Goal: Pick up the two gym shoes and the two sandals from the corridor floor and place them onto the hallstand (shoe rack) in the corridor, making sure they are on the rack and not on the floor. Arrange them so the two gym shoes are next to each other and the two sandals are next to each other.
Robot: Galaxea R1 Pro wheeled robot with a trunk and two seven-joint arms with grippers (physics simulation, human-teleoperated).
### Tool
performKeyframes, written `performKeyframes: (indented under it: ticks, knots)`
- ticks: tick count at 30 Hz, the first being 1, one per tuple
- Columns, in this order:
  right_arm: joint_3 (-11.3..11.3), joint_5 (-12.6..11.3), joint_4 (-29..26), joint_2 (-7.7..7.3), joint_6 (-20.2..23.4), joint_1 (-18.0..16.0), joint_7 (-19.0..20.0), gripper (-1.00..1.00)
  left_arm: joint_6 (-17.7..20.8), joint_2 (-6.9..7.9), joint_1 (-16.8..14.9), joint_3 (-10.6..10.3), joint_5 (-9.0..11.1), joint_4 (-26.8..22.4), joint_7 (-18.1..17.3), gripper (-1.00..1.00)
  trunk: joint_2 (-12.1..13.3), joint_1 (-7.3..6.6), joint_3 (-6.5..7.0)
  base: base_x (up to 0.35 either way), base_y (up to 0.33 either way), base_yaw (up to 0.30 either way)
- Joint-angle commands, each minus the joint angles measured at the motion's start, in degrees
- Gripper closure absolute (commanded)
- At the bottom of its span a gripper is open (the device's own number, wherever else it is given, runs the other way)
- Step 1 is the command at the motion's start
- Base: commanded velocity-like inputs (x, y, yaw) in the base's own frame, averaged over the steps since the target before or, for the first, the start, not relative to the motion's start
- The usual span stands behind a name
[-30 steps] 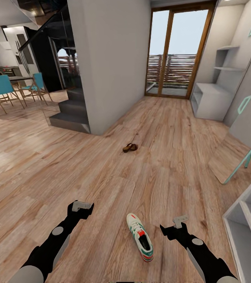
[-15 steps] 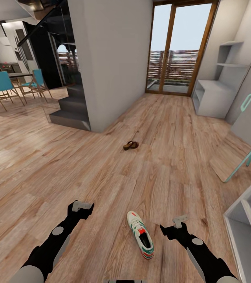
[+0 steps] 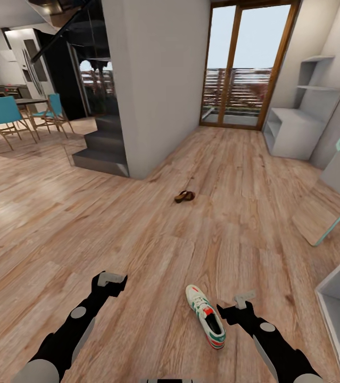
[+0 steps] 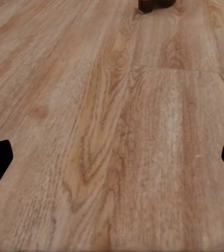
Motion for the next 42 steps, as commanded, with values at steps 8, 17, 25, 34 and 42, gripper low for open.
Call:
performKeyframes:
  ticks: [8, 17, 25, 34, 42]
  knots:
    - [0.10, 0.28, -0.09, -0.04, 0.00, 0.00, 0.05, -1.00, -0.23, 0.04, -0.03, -0.22, -0.33, 0.05, 0.02, -1.00, -0.02, -0.02, -0.04, -0.027, 0.081, 0.000]
    - [0.12, 0.35, -0.06, -0.05, 0.00, 0.00, 0.01, -1.00, -0.23, 0.02, -0.03, -0.27, -0.39, 0.05, 0.02, -1.00, -0.02, -0.02, -0.04, -0.031, 0.053, 0.000]
    - [0.18, 0.42, -0.09, -0.04, 0.07, -0.01, -0.10, -1.00, -0.23, 0.04, -0.03, -0.27, -0.25, -0.01, 0.02, -1.00, -0.02, -0.02, -0.04, -0.123, 0.208, 0.000]
    - [0.19, 0.45, -0.20, -0.04, 0.16, -0.01, -0.06, -1.00, -0.23, 0.04, -0.03, -0.36, -0.22, -0.08, 0.02, -1.00, -0.02, -0.02, -0.04, -0.023, 0.034, 0.000]
    - [0.10, 0.53, -0.37, -0.10, 0.18, -0.03, -0.16, -1.00, 0.04, -0.63, -0.76, -0.39, -0.62, -0.85, -0.06, -1.00, -0.02, -0.02, -0.04, 0.000, 0.001, 0.000]
